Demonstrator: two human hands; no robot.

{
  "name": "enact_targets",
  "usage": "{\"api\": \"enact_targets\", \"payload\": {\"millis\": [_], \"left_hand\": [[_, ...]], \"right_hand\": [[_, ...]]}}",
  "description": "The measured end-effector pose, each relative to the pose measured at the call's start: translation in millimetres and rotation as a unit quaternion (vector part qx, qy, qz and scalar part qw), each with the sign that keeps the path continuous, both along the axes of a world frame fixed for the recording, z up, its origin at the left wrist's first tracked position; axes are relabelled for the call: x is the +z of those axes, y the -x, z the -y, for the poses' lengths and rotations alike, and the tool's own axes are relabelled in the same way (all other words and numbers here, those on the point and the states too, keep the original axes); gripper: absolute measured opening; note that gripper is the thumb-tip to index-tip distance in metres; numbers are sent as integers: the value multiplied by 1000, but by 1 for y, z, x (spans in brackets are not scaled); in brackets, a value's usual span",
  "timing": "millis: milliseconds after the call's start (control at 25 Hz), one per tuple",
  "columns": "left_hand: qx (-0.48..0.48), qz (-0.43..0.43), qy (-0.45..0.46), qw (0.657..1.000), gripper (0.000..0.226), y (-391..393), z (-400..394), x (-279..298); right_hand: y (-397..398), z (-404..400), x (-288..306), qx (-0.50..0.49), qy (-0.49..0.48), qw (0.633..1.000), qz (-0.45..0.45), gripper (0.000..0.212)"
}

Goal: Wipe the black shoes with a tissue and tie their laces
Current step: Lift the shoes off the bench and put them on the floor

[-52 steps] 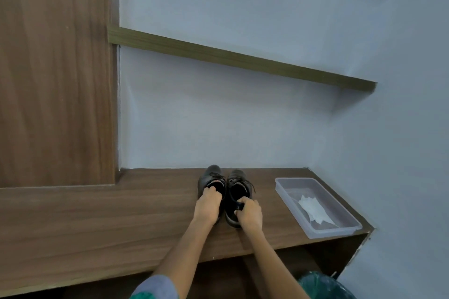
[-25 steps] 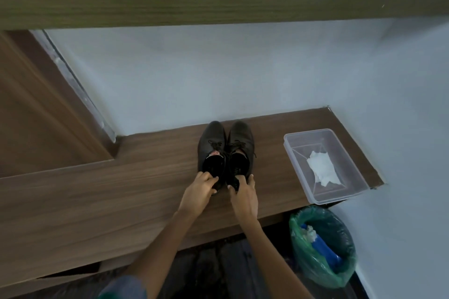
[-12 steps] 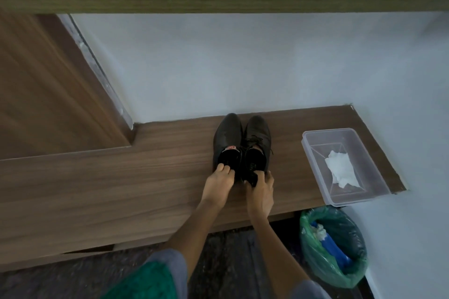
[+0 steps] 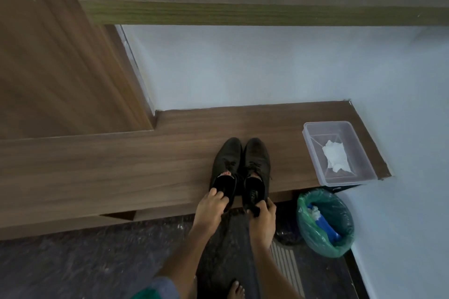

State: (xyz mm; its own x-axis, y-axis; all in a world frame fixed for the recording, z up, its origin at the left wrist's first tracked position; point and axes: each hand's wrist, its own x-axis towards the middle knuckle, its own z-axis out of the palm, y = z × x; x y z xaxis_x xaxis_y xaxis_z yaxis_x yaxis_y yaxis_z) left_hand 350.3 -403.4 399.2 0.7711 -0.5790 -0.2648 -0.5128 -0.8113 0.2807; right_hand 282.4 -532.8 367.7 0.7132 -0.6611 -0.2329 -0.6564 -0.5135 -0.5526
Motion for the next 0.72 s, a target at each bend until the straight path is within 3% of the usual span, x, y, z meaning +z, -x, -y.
{"api": "enact_targets", "payload": {"millis": [360, 560, 720], "left_hand": [[49, 32, 24, 998, 24, 97, -36, 29], [44, 15, 9, 999, 38, 173, -33, 23], [60, 10, 7, 998, 36, 225, -21, 10]], "right_hand": [[73, -50, 23, 32, -42, 999, 2, 16], [149, -44, 19, 60, -38, 997, -13, 14], [199, -29, 7, 81, -30, 995, -43, 14]]}}
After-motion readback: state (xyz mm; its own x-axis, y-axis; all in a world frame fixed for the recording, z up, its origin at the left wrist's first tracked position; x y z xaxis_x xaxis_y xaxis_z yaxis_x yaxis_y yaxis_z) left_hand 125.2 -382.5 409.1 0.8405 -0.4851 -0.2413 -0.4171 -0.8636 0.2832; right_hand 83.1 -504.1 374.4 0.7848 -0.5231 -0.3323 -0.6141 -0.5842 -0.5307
